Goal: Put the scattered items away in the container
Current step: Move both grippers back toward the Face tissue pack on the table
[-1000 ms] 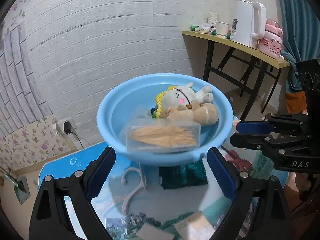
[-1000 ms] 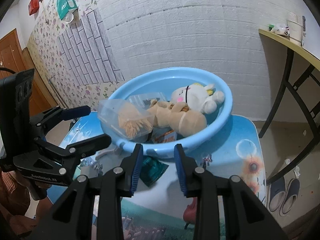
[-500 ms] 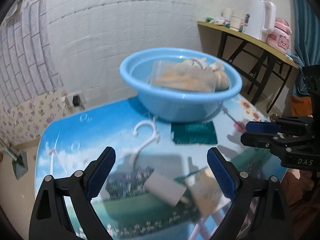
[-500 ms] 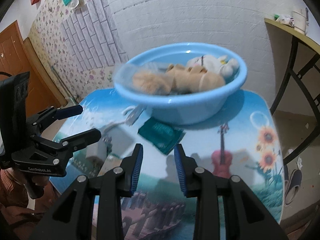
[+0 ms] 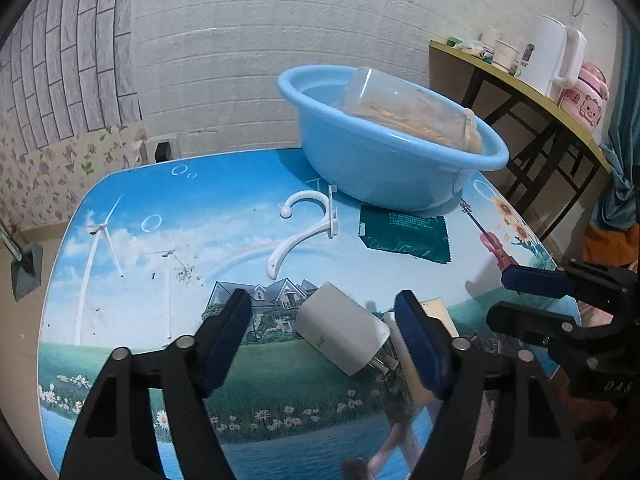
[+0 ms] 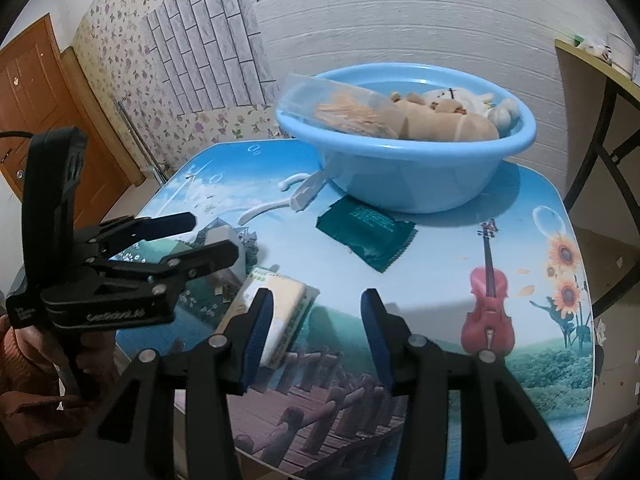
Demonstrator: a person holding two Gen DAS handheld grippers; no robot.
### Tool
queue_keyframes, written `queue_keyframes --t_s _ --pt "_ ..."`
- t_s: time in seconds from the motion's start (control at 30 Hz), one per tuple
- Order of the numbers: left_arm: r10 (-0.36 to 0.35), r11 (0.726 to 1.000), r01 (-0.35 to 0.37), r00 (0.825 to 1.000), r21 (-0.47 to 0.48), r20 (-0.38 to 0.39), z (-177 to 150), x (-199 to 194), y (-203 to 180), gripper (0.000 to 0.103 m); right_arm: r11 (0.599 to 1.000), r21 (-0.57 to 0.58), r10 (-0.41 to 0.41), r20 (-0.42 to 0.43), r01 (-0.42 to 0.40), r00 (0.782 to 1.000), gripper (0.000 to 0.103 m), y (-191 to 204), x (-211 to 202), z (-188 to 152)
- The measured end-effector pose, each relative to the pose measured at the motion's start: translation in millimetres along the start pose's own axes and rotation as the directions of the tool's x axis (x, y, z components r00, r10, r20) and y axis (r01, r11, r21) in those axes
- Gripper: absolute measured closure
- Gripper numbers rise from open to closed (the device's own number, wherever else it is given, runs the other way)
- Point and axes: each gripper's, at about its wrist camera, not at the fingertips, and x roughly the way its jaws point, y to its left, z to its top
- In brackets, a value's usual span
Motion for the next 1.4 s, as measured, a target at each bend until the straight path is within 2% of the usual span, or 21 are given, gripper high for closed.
queue_keyframes --t_s 0.17,0.27,0.4,0.5,0.67,1.0,1.03,1.13,1.4 --pt "-0.025 1.0 0.025 1.0 -0.002 -0.017 -1.5 2.9 -0.3 0.041 1.0 -0.008 0.01 -0.01 -0.01 1.0 0.058 4.6 3.2 -0.8" --pt "-0.051 0.999 0.051 0.999 0.007 -0.019 -1.7 2.1 -2.2 0.051 0.999 -0.016 0.028 -0.019 -0.028 0.999 0.05 9.6 4.9 -1.0" --pt "-0.073 0.997 0.074 0.997 0.019 -0.023 -2.6 0.8 -2.8 0.064 0.998 -0.04 0.046 -0.043 -0.047 0.998 0.049 20.1 10.5 -2.5" --pt "-0.082 0.996 0.082 0.996 0.023 -0.023 -3.6 -0.9 -1.2 0.066 0.997 -0.063 0.048 -0.067 -0.052 0.997 0.048 28.6 16.6 -5.3" --pt "-0.076 0.997 0.077 0.997 0.03 -0.019 -6.0 -5.7 3.8 0.067 0.995 -0.088 0.04 -0.095 -0.049 0.995 0.039 39.2 25.9 -9.0" --pt "-0.057 0.996 0.058 0.998 0.065 -0.014 -13.0 -13.8 6.9 0.067 0.993 -0.118 -0.008 -0.103 -0.004 0.995 0.039 42.5 38.0 -13.4" --pt "-0.056 0.996 0.057 0.998 0.066 -0.014 -13.4 -14.5 7.1 0.067 0.993 -0.114 -0.005 -0.103 -0.007 0.995 0.039 41.4 38.0 -13.2" --pt "-0.053 0.996 0.054 0.998 0.066 -0.015 -14.8 -15.1 7.2 0.067 0.993 -0.119 -0.005 -0.094 -0.006 0.996 0.05 40.1 35.0 -13.6" --pt "-0.037 0.996 0.038 0.999 0.077 -0.023 -19.5 -15.2 3.3 0.067 0.995 -0.1 -0.022 -0.07 0.015 0.997 0.052 27.1 24.5 -16.2"
